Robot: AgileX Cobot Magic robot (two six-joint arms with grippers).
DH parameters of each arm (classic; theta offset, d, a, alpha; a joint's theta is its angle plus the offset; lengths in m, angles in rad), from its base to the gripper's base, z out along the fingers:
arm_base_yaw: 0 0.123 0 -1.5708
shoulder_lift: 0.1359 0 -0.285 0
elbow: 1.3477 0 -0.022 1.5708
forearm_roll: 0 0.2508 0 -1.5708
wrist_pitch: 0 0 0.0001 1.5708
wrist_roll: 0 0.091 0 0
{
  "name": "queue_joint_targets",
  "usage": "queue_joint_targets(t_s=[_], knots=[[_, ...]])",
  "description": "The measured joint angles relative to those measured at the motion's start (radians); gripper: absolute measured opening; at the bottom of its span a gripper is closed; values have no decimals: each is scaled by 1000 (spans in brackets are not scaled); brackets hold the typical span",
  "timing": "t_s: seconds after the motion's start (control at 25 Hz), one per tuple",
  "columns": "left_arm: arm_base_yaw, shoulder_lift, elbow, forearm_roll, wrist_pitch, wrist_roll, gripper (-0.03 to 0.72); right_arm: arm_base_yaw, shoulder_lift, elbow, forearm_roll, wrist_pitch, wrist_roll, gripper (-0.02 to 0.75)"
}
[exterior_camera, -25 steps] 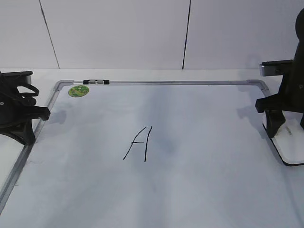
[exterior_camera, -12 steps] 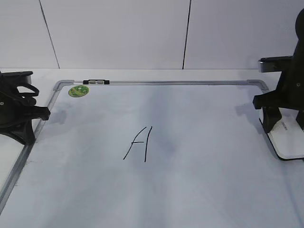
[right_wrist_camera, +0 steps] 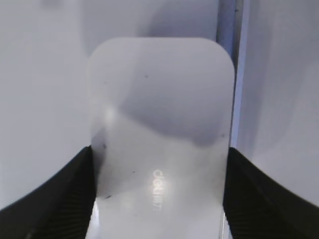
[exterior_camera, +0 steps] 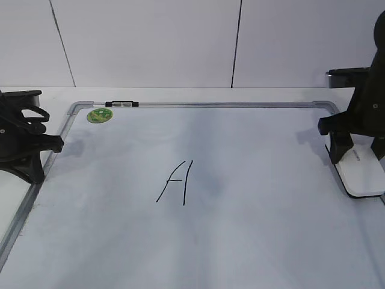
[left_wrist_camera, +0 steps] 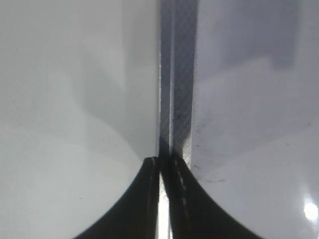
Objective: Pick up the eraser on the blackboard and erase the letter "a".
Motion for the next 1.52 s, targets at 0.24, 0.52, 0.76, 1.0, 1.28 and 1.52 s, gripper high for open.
queue_joint_targets(t_s=[0.24, 0.52, 0.76, 1.0, 1.28, 1.52], knots=[[0, 0, 0, 0, 0, 0, 17, 0, 3, 0, -4, -1, 0, 532], [0, 0, 0, 0, 0, 0, 17, 0, 31, 0, -6, 0, 0, 532], [0, 0, 0, -2, 0, 0, 17, 0, 34, 1, -6, 0, 0, 532], [0, 0, 0, -2, 0, 0, 17, 0, 42, 1, -6, 0, 0, 532], [0, 0, 0, -2, 0, 0, 17, 0, 46, 1, -6, 0, 0, 551], [0, 0, 0, -2, 0, 0, 17, 0, 49, 1, -7, 2, 2, 646]])
